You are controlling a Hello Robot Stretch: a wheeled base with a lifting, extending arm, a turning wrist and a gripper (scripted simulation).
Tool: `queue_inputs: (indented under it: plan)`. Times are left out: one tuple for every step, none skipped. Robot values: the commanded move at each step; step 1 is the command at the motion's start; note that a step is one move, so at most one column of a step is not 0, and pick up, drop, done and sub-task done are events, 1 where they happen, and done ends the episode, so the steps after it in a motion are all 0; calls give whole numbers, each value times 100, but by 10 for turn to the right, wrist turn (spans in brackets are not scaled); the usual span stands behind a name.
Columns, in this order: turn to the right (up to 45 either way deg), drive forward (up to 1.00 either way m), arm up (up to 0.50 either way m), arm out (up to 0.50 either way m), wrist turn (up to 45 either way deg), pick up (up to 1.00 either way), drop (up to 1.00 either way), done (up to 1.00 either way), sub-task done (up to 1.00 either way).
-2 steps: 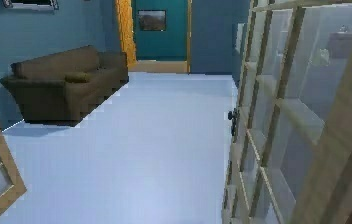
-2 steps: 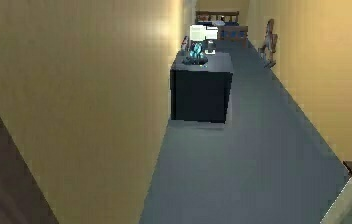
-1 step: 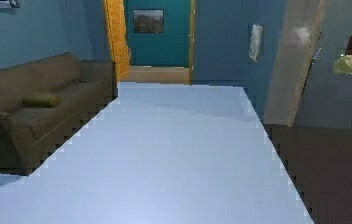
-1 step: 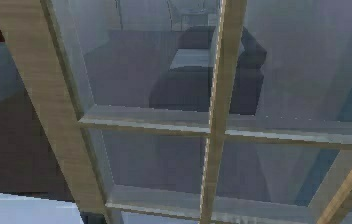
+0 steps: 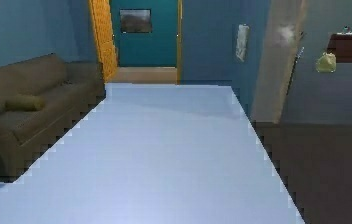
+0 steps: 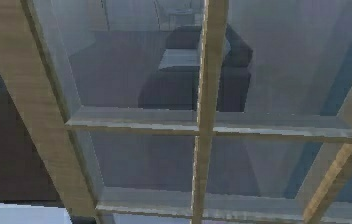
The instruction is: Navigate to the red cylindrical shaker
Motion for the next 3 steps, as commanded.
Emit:
queue_inputs:
  plan:
    - [0,35,0,0,0,0,0,0,0]
    - [450,0,0,0,0,0,0,0,0]
    - [0,100,0,0,0,0,0,0,0]
